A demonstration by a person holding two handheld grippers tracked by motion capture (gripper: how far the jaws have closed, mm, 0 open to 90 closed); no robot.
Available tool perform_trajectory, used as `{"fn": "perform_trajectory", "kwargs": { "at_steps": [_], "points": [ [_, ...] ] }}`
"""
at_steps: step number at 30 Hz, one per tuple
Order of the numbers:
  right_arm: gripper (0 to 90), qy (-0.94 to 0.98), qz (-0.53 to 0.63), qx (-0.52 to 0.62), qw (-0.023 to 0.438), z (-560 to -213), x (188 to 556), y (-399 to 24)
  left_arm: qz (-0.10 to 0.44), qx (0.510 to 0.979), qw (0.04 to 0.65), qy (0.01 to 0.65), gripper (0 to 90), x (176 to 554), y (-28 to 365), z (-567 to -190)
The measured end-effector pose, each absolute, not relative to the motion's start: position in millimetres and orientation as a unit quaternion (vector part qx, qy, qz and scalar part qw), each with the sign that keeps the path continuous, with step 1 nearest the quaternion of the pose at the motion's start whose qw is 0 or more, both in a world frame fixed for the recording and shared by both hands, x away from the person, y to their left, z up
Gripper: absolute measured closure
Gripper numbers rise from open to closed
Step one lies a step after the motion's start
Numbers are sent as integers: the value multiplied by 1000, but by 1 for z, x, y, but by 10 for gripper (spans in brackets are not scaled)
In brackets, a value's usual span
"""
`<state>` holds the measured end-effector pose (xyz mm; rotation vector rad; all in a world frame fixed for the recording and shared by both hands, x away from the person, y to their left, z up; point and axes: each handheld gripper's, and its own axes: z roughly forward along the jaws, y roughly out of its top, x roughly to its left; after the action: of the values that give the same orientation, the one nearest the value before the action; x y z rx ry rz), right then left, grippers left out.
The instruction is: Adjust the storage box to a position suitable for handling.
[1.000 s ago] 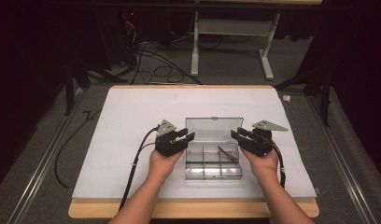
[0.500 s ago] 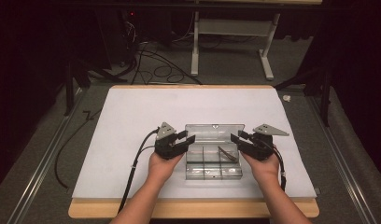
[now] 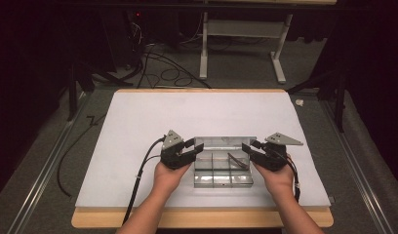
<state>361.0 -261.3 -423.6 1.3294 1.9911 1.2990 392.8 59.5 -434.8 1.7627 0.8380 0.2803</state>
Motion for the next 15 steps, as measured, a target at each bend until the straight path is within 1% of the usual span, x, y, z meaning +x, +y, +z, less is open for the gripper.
{"fn": "perform_trajectory", "kwargs": {
  "at_steps": [15],
  "points": [
    [581, 721, 454, 476, 217, -425, 345, -269, 118, 740, 556, 358, 567, 378, 70, -442]
  ]
}}
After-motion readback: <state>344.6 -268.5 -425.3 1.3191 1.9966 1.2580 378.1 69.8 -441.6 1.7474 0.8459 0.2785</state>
